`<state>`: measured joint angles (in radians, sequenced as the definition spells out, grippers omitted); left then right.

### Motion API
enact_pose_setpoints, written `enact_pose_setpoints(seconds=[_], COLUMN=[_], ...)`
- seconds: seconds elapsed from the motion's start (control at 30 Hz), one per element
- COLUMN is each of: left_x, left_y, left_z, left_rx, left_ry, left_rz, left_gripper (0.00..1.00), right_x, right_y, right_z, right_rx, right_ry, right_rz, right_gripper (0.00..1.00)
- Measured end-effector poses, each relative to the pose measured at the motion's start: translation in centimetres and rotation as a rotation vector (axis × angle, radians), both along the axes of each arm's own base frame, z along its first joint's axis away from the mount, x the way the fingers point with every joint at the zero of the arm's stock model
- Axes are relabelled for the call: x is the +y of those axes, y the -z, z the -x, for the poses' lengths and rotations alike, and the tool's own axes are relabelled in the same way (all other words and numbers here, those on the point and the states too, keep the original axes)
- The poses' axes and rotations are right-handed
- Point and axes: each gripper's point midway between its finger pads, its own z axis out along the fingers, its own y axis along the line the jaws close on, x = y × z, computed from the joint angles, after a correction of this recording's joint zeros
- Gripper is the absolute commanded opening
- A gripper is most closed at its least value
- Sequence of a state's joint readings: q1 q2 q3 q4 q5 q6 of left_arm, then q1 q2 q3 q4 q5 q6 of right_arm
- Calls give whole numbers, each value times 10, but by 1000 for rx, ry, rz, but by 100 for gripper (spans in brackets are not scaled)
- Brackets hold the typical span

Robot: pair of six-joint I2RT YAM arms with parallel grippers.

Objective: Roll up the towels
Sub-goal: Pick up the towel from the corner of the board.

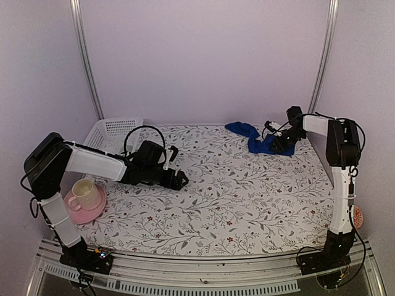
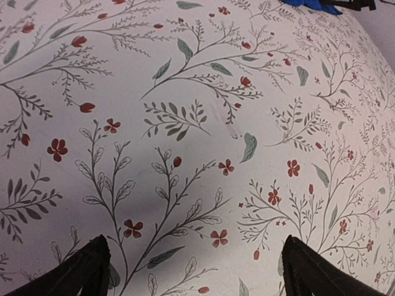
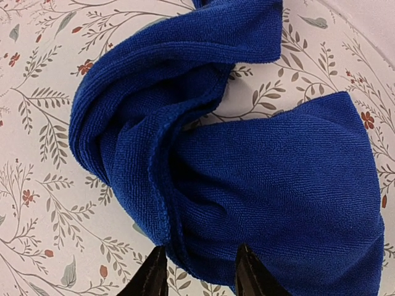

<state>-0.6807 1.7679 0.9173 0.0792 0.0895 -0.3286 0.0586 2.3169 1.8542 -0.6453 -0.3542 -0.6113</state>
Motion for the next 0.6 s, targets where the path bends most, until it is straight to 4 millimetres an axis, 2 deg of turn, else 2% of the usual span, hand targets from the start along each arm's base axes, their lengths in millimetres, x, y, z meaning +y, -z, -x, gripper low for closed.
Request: enact_pose_setpoints(seconds=[0.27,0.6], left_x=[-1,-5], left_y=[0,5], left_z=[0,0], left_rx=[0,8], left_ry=[3,14], left_rz=[2,-2], left_gripper=[97,97], right_x=[-6,-10], right_y=[2,12], right_z=[2,8], right_rx=[-4,14], right_ry=[-25,-55], right_rz=[22,51], right_gripper=[36,24])
